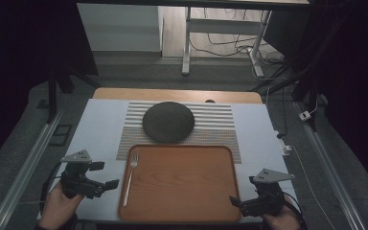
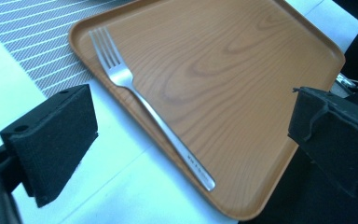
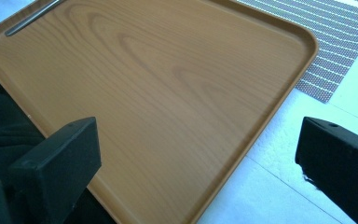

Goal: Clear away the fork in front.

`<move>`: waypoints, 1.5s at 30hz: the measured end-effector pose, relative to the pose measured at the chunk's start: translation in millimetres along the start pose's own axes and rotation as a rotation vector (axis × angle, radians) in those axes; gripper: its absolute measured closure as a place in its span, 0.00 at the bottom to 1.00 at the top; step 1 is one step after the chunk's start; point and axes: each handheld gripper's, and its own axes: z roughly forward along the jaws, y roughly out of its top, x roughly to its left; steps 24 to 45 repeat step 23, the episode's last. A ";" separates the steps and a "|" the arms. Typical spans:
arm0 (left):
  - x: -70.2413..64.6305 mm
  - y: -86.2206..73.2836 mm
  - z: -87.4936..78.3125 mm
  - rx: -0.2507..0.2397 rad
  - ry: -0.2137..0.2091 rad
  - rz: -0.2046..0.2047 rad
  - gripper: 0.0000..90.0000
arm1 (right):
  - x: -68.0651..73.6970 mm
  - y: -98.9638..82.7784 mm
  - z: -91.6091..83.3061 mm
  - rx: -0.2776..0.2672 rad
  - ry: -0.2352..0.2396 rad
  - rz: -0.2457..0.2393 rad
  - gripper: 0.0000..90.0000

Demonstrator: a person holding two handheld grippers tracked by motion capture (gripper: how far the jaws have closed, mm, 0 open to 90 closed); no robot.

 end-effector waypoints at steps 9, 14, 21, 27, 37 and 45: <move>1.6 -16.9 -8.5 0.002 0.010 -0.017 0.00 | 0.7 0.5 0.1 0.008 -0.001 -0.009 0.00; 2.1 -26.5 -13.2 0.026 0.033 -0.030 0.00 | 1.2 0.5 0.6 0.008 -0.003 -0.009 0.00; 2.1 -32.5 -16.6 0.060 0.055 -0.047 0.00 | 2.5 1.1 1.7 0.021 -0.007 -0.021 0.00; 1.8 -31.4 -15.6 0.060 0.052 -0.048 0.00 | 3.4 1.0 2.4 0.026 -0.007 -0.037 0.00; 1.8 -31.4 -15.6 0.060 0.052 -0.048 0.00 | 3.4 1.0 2.4 0.026 -0.007 -0.037 0.00; 1.8 -31.4 -15.6 0.060 0.052 -0.048 0.00 | 3.4 1.0 2.4 0.026 -0.007 -0.037 0.00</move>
